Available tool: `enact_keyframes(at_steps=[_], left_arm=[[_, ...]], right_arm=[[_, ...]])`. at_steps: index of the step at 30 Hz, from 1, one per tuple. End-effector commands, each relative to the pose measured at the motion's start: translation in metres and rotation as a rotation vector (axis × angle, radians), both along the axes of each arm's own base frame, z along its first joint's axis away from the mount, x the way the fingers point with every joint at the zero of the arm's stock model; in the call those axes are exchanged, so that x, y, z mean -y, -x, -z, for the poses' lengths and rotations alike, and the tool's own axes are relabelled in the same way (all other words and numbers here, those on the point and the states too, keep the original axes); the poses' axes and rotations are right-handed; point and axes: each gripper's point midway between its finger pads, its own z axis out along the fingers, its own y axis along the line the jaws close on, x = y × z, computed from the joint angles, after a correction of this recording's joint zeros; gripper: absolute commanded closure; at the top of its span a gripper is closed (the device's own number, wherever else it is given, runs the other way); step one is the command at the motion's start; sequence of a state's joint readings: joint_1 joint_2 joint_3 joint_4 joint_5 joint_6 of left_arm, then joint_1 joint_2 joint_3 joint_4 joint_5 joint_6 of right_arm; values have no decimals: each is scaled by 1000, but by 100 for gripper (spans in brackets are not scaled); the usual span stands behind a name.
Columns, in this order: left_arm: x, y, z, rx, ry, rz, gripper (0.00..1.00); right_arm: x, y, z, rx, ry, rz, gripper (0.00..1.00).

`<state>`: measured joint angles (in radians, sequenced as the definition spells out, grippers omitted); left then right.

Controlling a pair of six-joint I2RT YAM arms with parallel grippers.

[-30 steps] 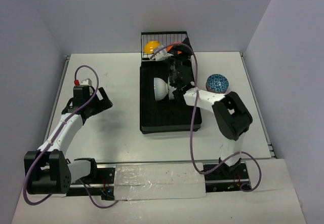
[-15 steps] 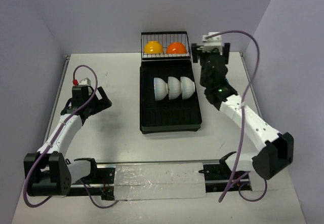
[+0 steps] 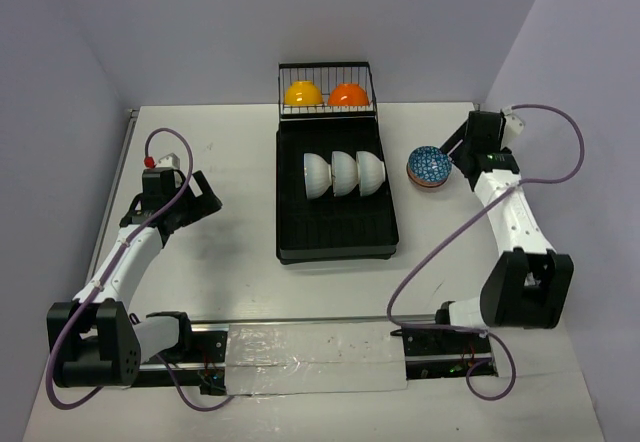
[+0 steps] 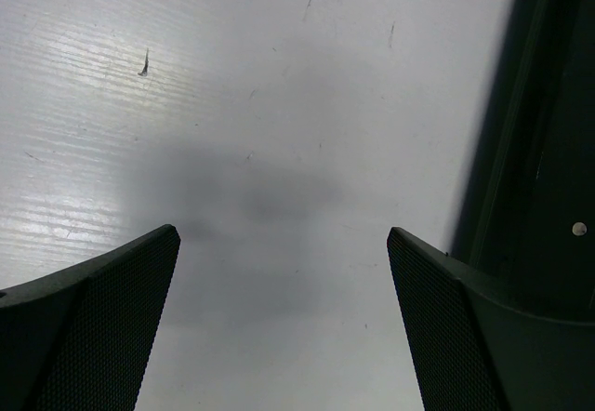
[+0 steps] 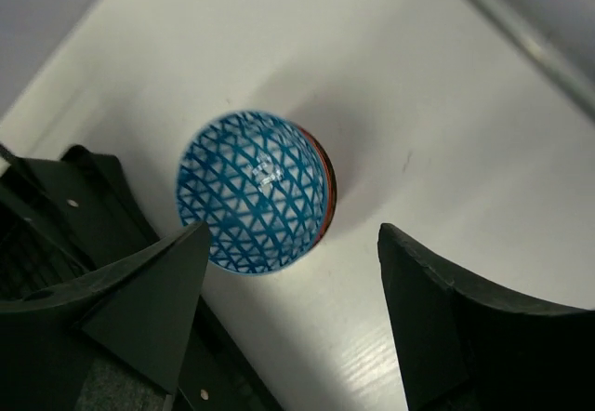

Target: Load the bowls into the dish rack

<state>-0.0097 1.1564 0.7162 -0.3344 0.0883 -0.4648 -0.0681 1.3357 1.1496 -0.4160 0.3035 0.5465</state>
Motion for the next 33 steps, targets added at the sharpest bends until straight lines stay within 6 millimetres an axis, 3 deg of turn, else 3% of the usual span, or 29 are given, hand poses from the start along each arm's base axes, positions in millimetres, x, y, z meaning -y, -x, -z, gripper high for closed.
enact_keyframes(at_steps=[1,4,7,11,20,33], left_arm=[[1,-9,-15,63,9,9,1],[1,-9,-17,69,8,10,1],[1,-8,-17,66,7,11,1],[0,-8,-18,73,5,9,1],[1,-8,-17,65,8,14,1],[-1,-8,-15,54,-1,4,1]], right_arm=[[-14,0,27,-70,-196,24,20],[-3,-7,46,-112,-219,79,22],[13,-12,63,-148,-200,137,33],[20,-17,80,-195,-191,145,38],[23,-31,99,-223,-163,116,53],[26,-38,101,-231,-108,55,71]])
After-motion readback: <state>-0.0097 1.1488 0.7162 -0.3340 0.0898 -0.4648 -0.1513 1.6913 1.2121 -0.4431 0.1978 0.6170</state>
